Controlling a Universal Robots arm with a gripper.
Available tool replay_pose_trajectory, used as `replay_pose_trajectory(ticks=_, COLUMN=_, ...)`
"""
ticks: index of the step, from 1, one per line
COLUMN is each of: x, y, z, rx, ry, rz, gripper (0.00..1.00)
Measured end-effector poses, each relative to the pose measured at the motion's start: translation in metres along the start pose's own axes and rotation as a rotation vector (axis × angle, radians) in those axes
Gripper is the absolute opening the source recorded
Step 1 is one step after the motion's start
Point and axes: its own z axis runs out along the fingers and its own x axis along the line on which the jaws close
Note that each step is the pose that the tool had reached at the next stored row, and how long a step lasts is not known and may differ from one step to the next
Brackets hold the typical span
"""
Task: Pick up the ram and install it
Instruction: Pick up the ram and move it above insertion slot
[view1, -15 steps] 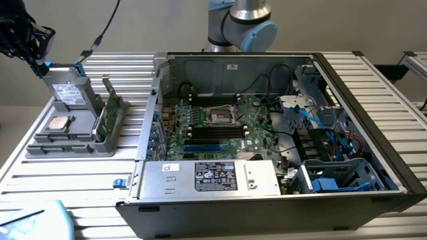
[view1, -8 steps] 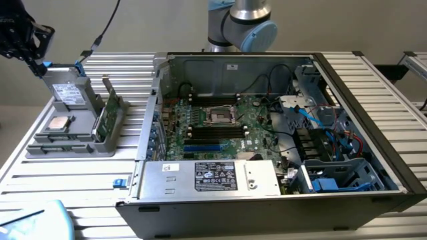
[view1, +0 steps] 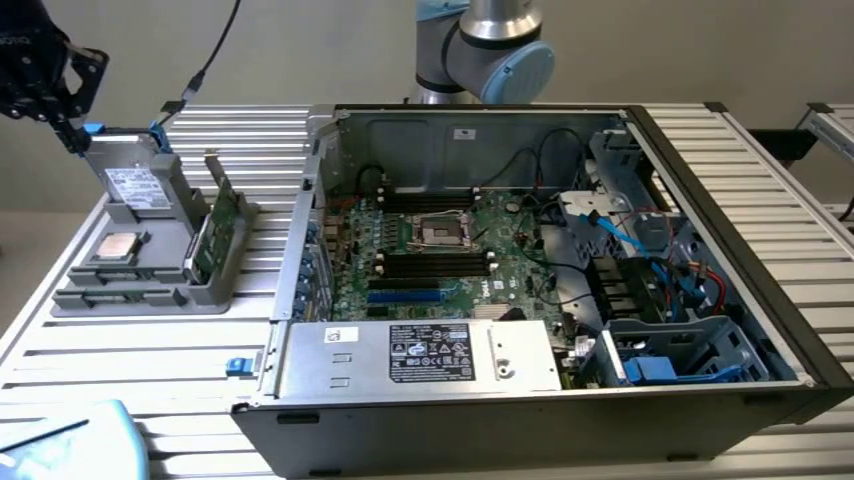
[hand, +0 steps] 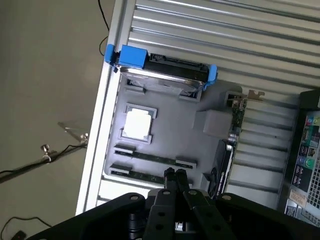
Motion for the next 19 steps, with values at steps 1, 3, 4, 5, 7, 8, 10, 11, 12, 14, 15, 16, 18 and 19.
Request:
replay_pose_trajectory(ticks=1, x=0.0, y=0.0, z=0.0, rx=0.0002, ry=0.0011, rz=-0.018, gripper=0.11)
replay_pose_trajectory(ticks=3, x=0.0, y=0.0, z=-0.0001, rx=0.0004, ry=0.0036, rz=-0.054, gripper=0.11)
replay_pose_trajectory(ticks=4, x=0.0, y=0.0, z=0.0, rx=0.0006, ry=0.0048, rz=-0.073, gripper=0.11)
replay_pose_trajectory(ticks=5, x=0.0, y=0.0, z=0.0, rx=0.0007, ry=0.0059, rz=-0.091, gripper=0.11)
replay_pose_trajectory(ticks=7, x=0.0, y=0.0, z=0.0001, rx=0.0011, ry=0.0081, rz=-0.127, gripper=0.11)
replay_pose_trajectory(ticks=8, x=-0.0001, y=0.0, z=0.0002, rx=0.0012, ry=0.009, rz=-0.145, gripper=0.11)
replay_pose_trajectory(ticks=10, x=-0.0001, y=-0.0001, z=0.0004, rx=0.0016, ry=0.0109, rz=-0.182, gripper=0.11)
replay_pose_trajectory(ticks=11, x=-0.0001, y=-0.0001, z=0.0005, rx=0.0019, ry=0.0118, rz=-0.2, gripper=0.11)
replay_pose_trajectory(ticks=12, x=-0.0001, y=-0.0001, z=0.0007, rx=0.0021, ry=0.0126, rz=-0.218, gripper=0.11)
replay_pose_trajectory(ticks=14, x=-0.0001, y=-0.0001, z=0.0011, rx=0.0026, ry=0.0143, rz=-0.255, gripper=0.11)
replay_pose_trajectory(ticks=15, x=-0.0001, y=-0.0001, z=0.0014, rx=0.0028, ry=0.0152, rz=-0.273, gripper=0.11)
replay_pose_trajectory(ticks=16, x=-0.0001, y=-0.0001, z=0.0015, rx=0.003, ry=0.0161, rz=-0.291, gripper=0.11)
replay_pose_trajectory(ticks=18, x=-0.0001, y=-0.0001, z=0.0019, rx=0.0034, ry=0.0178, rz=-0.327, gripper=0.11)
replay_pose_trajectory(ticks=19, x=-0.0001, y=-0.0001, z=0.0021, rx=0.0037, ry=0.0186, rz=-0.346, gripper=0.11)
